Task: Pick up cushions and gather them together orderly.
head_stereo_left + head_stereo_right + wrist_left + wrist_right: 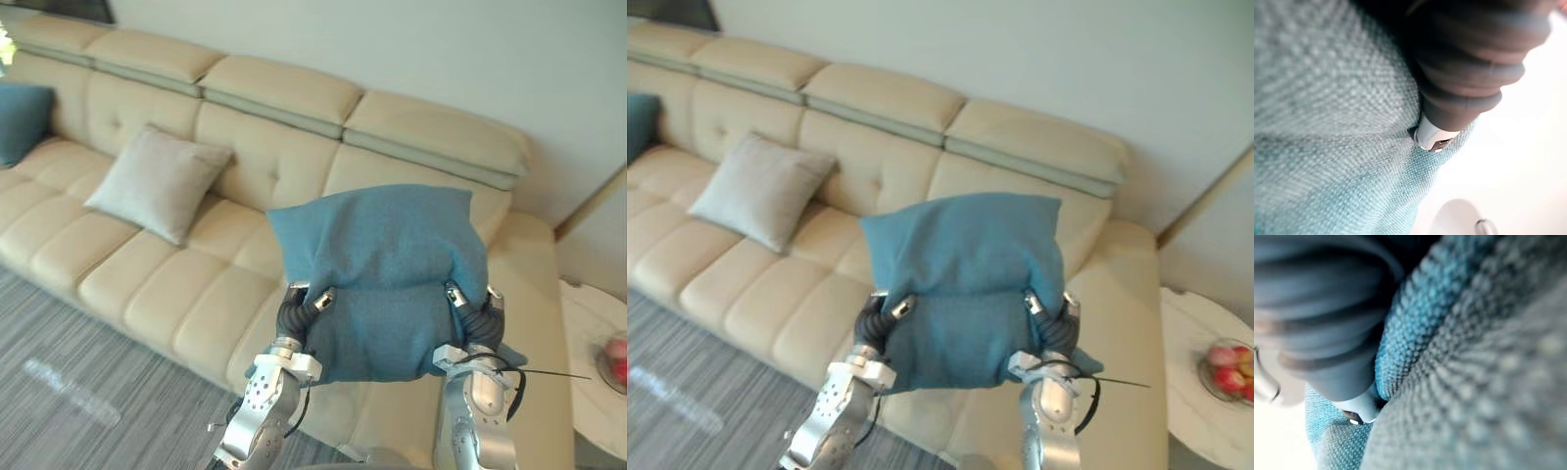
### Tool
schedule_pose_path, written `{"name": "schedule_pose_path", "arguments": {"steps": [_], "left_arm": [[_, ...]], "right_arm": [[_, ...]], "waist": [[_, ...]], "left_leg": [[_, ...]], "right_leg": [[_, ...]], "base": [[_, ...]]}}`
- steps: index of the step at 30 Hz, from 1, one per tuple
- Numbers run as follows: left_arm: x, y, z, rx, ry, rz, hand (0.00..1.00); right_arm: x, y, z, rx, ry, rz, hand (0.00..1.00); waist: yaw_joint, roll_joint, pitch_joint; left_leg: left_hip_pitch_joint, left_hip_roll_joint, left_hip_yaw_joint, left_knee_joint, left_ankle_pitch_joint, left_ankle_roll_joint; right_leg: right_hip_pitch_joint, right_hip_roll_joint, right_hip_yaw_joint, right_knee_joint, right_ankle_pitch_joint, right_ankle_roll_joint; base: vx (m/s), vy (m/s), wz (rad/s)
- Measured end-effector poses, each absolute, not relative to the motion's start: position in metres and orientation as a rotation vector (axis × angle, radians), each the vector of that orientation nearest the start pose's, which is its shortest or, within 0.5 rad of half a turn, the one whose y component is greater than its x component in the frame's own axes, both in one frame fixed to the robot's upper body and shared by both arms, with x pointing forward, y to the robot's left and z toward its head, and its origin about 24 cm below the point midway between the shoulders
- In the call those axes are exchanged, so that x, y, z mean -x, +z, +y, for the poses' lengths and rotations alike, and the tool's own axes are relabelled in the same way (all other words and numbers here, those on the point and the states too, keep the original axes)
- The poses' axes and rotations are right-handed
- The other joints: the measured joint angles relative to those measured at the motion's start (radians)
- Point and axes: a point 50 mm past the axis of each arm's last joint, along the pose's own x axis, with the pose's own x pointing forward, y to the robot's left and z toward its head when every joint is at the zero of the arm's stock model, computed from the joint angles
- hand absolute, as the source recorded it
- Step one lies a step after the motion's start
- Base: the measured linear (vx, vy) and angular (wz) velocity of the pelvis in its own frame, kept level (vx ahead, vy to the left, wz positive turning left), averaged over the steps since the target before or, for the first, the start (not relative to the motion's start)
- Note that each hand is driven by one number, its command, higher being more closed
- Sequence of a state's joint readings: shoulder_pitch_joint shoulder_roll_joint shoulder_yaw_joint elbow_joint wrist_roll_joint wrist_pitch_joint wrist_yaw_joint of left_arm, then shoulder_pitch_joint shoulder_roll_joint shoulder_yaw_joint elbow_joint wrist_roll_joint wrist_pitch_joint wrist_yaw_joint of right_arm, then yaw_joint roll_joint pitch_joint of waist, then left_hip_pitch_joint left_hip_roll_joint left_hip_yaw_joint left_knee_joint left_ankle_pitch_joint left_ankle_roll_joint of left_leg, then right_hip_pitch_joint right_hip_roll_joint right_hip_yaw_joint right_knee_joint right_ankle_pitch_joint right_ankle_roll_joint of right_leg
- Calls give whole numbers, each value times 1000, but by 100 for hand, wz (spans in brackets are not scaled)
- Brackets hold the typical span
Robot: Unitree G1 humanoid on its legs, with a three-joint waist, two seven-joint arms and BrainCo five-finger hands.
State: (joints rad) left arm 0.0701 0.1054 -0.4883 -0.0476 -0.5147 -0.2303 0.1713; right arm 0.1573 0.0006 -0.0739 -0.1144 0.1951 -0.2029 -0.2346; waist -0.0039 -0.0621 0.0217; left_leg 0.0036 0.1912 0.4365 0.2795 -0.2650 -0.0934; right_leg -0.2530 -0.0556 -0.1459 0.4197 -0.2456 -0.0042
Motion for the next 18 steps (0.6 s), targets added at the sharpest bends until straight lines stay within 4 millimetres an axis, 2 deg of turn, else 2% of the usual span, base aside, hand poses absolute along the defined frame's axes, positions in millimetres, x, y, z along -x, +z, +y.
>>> {"name": "schedule_pose_path", "arguments": {"steps": [1, 2, 3, 4, 5, 6, 8, 10, 11, 12, 13, 14, 16, 18], "left_arm": [[-219, 38, 66, 488, -228, 15, 100], [-219, 37, 64, 489, -231, 25, 100], [-218, 34, 59, 494, -240, 49, 100], [-217, 34, 58, 494, -244, 55, 100], [-216, 33, 57, 493, -251, 61, 100], [-215, 32, 57, 495, -252, 65, 100], [-213, 34, 57, 504, -252, 58, 100], [-212, 39, 57, 515, -255, 35, 100], [-212, 43, 57, 519, -260, 14, 100], [-212, 44, 57, 517, -267, 3, 100], [-212, 44, 57, 516, -267, 2, 100], [-212, 44, 58, 505, -268, 1, 100], [-212, 43, 59, 495, -268, 1, 100], [-210, 40, 60, 490, -266, 13, 100]], "right_arm": [[-215, 46, -197, -168, -377, -139, 100], [-213, 44, -199, -159, -381, -132, 100], [-206, 40, -205, -134, -391, -107, 100], [-204, 39, -206, -129, -395, -98, 100], [-200, 37, -207, -125, -402, -89, 100], [-197, 39, -208, -123, -405, -97, 100], [-196, 47, -207, -127, -400, -127, 100], [-196, 54, -206, -129, -393, -159, 100], [-197, 58, -205, -130, -391, -178, 100], [-197, 59, -206, -127, -390, -183, 100], [-197, 59, -206, -125, -391, -184, 100], [-197, 56, -205, -131, -393, -173, 100], [-197, 53, -204, -140, -399, -161, 100], [-197, 48, -204, -137, -400, -140, 100]], "waist": [[-9, 41, 16], [-10, 50, 21], [-10, 71, 27], [-11, 78, 27], [-10, 89, 30], [-2, 88, 35], [15, 94, 31], [28, 94, 31], [42, 93, 31], [44, 101, 25], [44, 106, 22], [46, 105, 2], [39, 65, 1], [38, 41, -1]], "left_leg": [[4, 28, -22, 36, -11, -15], [7, 34, -29, 50, -11, -16], [14, 53, -44, 104, -8, -14], [9, 63, -51, 150, -4, -8], [-32, 90, -78, 302, 21, 30], [-108, 122, -115, 473, 49, 56], [-182, 134, -147, 591, 41, 63], [-223, 132, -167, 561, 18, 73], [-233, 123, -185, 455, 13, 78], [-226, 96, -225, 302, 48, 87], [-226, 88, -246, 250, 81, 85], [-205, 52, -324, 183, 70, -9], [-199, 11, -335, 139, 73, -29], [-192, -8, -327, 130, 74, -29]], "right_leg": [[34, 18, -24, -5, 5, -23], [46, 20, -26, -4, 1, -29], [86, 28, -32, -9, -9, -44], [104, 32, -34, -13, -13, -50], [152, 40, -35, -37, -16, -55], [190, 40, -30, -57, -19, -59], [221, 34, -5, -77, -19, -59], [233, 23, 7, -78, -21, -56], [237, 16, 21, -74, -29, -42], [236, 16, 29, -63, -43, -18], [232, 18, 33, -55, -46, -13], [206, 15, 63, -36, -59, 11], [180, -12, 86, -27, -51, 33], [182, -32, 103, -34, -44, 49]], "base": [[157, -135, -18], [217, -165, -3], [126, -99, 2], [246, -172, 3], [219, -107, -1], [180, -78, -9], [100, 69, -40], [71, 140, -51], [35, 196, -54], [33, 216, -52], [31, 256, -46], [24, 257, -29], [4, 195, -18], [-43, 137, -7]]}}
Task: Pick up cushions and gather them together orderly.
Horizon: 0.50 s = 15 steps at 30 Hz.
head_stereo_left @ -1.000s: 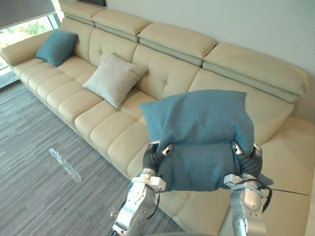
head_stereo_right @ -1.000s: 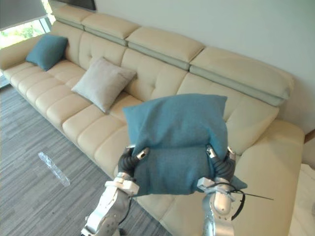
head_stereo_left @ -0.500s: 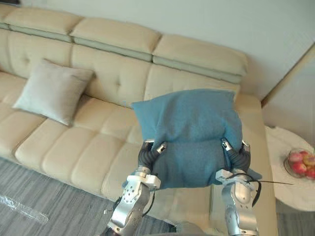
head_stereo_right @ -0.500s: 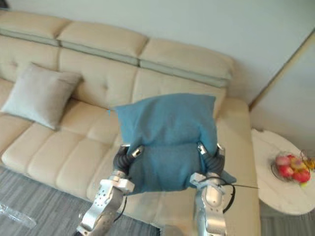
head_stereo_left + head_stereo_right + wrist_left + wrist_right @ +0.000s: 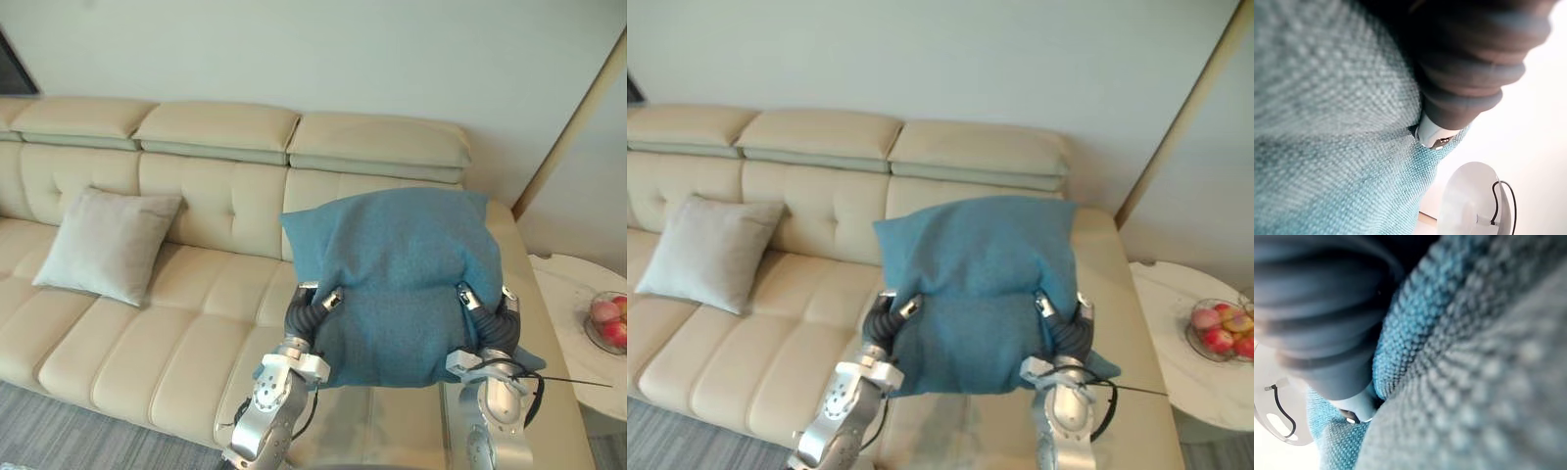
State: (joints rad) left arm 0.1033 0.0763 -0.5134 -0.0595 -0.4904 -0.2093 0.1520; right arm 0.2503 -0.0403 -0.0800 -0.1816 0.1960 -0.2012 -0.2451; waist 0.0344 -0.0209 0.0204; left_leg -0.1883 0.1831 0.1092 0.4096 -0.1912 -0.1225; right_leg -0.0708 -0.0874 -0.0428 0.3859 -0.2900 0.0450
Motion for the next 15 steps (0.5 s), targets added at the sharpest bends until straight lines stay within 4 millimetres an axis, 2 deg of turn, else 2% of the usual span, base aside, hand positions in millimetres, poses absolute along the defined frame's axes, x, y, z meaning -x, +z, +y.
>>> {"name": "schedule_pose_path", "arguments": {"steps": [2, 8, 13, 15], "left_arm": [[-208, 38, 61, 488, -261, 24, 100], [-206, 36, 59, 461, -278, 29, 100], [-206, 29, 61, 444, -273, 55, 100], [-206, 28, 61, 440, -270, 61, 100]], "right_arm": [[-197, 44, -203, -137, -399, -116, 100], [-201, 32, -204, -135, -404, -66, 100], [-203, 23, -203, -133, -400, -25, 100], [-203, 22, -203, -130, -398, -15, 100]], "waist": [[1, -15, -15], [-8, -18, -35], [-10, -20, -37], [-14, -21, -36]], "left_leg": [[18, -25, 17, -23, 2, 1], [18, -71, 22, -89, 42, 21], [19, -75, 36, -130, 69, 25], [28, -82, 45, -185, 98, 29]], "right_leg": [[2, -23, 21, -13, 8, 16], [2, -55, 22, -81, 50, 42], [2, -53, 42, -131, 92, 38], [-1, -53, 61, -168, 120, 33]], "base": [[-47, 144, -9], [-17, 69, 5], [34, 20, -7], [10, 17, -6]]}}
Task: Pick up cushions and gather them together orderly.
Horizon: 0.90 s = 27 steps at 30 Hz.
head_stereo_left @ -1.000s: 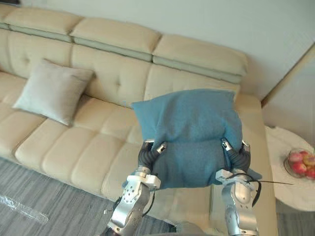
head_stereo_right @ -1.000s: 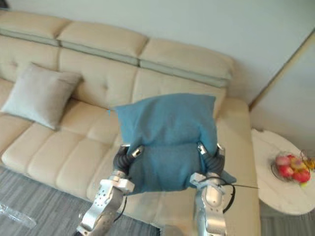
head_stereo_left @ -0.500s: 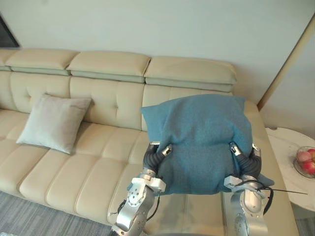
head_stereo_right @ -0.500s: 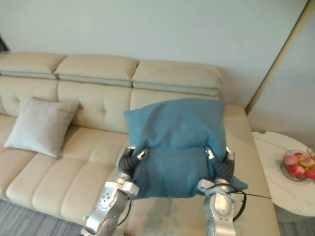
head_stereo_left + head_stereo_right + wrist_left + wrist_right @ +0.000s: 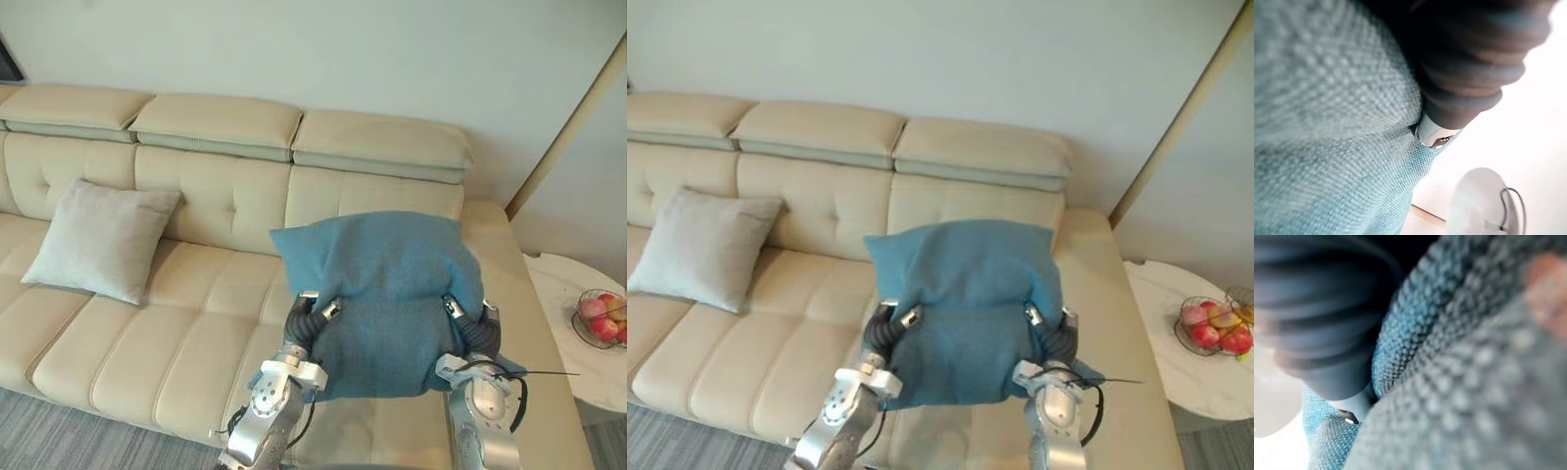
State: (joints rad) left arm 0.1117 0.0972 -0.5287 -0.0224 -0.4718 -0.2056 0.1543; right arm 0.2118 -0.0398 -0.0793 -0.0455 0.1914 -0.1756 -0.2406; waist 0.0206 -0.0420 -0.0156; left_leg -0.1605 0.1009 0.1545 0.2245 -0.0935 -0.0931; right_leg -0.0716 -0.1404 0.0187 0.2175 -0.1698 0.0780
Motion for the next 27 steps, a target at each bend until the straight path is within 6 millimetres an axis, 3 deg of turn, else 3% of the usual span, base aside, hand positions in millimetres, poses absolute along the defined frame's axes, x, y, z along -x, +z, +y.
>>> {"name": "schedule_pose_path", "arguments": {"steps": [4, 6, 10, 12, 14, 16, 18, 20, 21, 22, 23, 24, 27], "left_arm": [[-211, 36, 66, 438, -240, 23, 100], [-221, 57, 71, 435, -207, -73, 100], [-230, 87, 72, 430, -187, -209, 100], [-241, 114, 68, 420, -177, -329, 100], [-249, 131, 66, 413, -170, -399, 100], [-267, 173, 62, 393, -147, -566, 100], [-279, 196, 59, 377, -131, -649, 100], [-299, 237, 51, 340, -106, -769, 100], [-304, 247, 50, 333, -99, -794, 100], [-318, 275, 48, 306, -75, -848, 0], [-321, 281, 48, 302, -69, -856, 0], [-332, 301, 48, 294, -42, -874, 0], [-349, 335, 52, 274, 14, -884, 0]], "right_arm": [[-214, 32, -197, -101, -371, -62, 100], [-229, 53, -188, -88, -347, -154, 100], [-237, 88, -181, -68, -359, -304, 100], [-250, 115, -176, -37, -397, -424, 100], [-258, 130, -173, -36, -417, -488, 100], [-275, 167, -167, -47, -464, -630, 100], [-286, 188, -166, -51, -482, -697, 100], [-308, 227, -168, -64, -528, -791, 100], [-314, 236, -168, -69, -535, -805, 100], [-327, 263, -167, -96, -556, -837, 100], [-330, 268, -166, -104, -559, -843, 0], [-338, 284, -164, -132, -565, -851, 0], [-348, 306, -163, -207, -588, -844, 0]], "waist": [[5, -4, 11], [10, -4, 48], [28, 4, 57], [39, 8, 59], [42, 11, 63], [41, 17, 68], [39, 26, 74], [43, 42, 98], [43, 44, 102], [43, 54, 130], [44, 54, 138], [41, 61, 161], [38, 69, 208]], "left_leg": [[-55, 12, 29, -18, 24, 4], [-154, 29, 43, 3, 34, 5], [-285, 43, 42, 5, 65, 7], [-351, 46, 28, 3, 95, 4], [-371, 44, 24, -10, 111, 5], [-413, 37, 15, -52, 153, 6], [-429, 31, 0, -84, 180, 8], [-449, 26, -4, -141, 228, 12], [-457, 25, -4, -152, 238, 13], [-470, 25, -2, -182, 265, 16], [-471, 25, -1, -187, 269, 18], [-489, 24, 1, -197, 280, 18], [-528, 25, 8, -224, 308, 18]], "right_leg": [[-79, 13, 27, -6, 35, -6], [-175, 28, 48, -11, 60, 3], [-304, 40, 46, -14, 93, 7], [-369, 46, 44, -13, 113, 6], [-392, 46, 40, -12, 118, 7], [-447, 44, 26, -12, 132, 6], [-469, 42, 16, -11, 137, 6], [-509, 40, 10, -11, 149, 12], [-523, 40, 10, -11, 152, 13], [-552, 40, 13, -11, 165, 15], [-557, 40, 15, -11, 168, 16], [-580, 41, 19, -12, 175, 17], [-639, 44, 27, -10, 189, 19]], "base": [[-73, 3, -22], [-165, -6, -25], [-130, -19, -4], [-74, -15, 3], [-43, -15, 8], [-60, -16, 16], [-47, -10, 21], [-71, -6, 17], [-80, 2, -1], [-47, 3, -5], [-69, 8, -8], [-42, 7, -8], [-31, 6, -8]]}}
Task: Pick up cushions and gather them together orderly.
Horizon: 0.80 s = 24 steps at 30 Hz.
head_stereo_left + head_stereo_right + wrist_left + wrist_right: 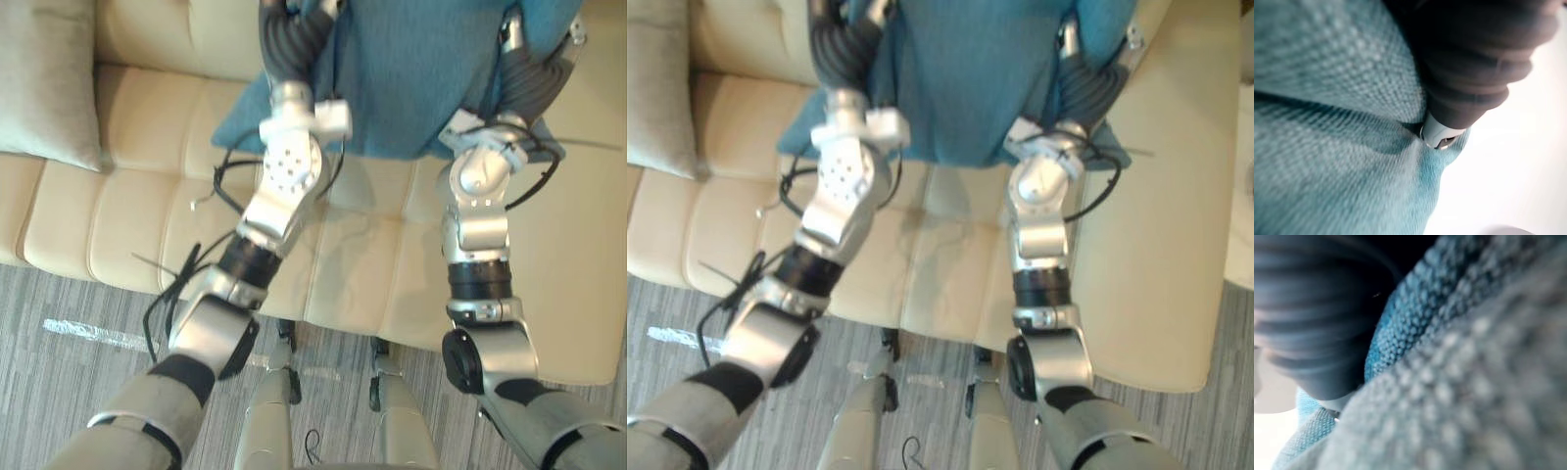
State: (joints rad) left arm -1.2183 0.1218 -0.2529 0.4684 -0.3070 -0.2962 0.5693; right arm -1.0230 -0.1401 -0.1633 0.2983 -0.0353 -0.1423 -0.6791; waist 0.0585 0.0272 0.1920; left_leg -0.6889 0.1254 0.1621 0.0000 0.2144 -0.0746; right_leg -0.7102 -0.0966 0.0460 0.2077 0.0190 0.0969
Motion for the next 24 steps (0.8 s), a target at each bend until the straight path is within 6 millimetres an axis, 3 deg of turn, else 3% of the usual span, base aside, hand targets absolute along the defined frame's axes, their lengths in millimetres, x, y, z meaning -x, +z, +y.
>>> {"name": "schedule_pose_path", "arguments": {"steps": [3, 5, 8, 13, 19, 24], "left_arm": [[-363, 355, 58, 278, 62, -838, 0], [-371, 355, 60, 289, 80, -783, 0], [-384, 342, 65, 289, 96, -694, 0], [-393, 323, 66, 317, 88, -595, 0], [-393, 319, 78, 366, 110, -610, 0], [-395, 299, 96, 363, 142, -602, 0]], "right_arm": [[-364, 323, -162, -306, -590, -766, 0], [-375, 323, -162, -343, -582, -688, 0], [-383, 321, -160, -417, -544, -623, 0], [-393, 317, -153, -432, -479, -559, 0], [-393, 317, -152, -433, -454, -572, 0], [-391, 296, -165, -440, -461, -575, 0]], "waist": [[-8, 12, 45], [-12, 19, 80], [-17, 19, 101], [-24, 16, 199], [-32, 17, 203], [-36, 16, 202]], "left_leg": [[-48, 2, 5, -18, 23, 0], [-50, 4, 4, -31, 29, -5], [-102, 9, 8, -44, 38, -14], [-118, 21, 20, -78, 54, -25], [-119, 28, 22, -100, 61, -35], [-105, 28, 23, -100, 61, -35]], "right_leg": [[-61, 1, -3, 6, 9, 0], [-70, 3, -4, 8, 9, 0], [-138, 9, -4, 25, 9, 0], [-181, 19, 0, 37, 9, 0], [-197, 27, 7, 41, 9, 0], [-186, 27, 5, 48, 9, 0]], "base": [[-11, -7, -6], [8, -6, -2], [19, -16, -4], [17, -21, -8], [4, -19, -5], [0, 0, 0]]}}
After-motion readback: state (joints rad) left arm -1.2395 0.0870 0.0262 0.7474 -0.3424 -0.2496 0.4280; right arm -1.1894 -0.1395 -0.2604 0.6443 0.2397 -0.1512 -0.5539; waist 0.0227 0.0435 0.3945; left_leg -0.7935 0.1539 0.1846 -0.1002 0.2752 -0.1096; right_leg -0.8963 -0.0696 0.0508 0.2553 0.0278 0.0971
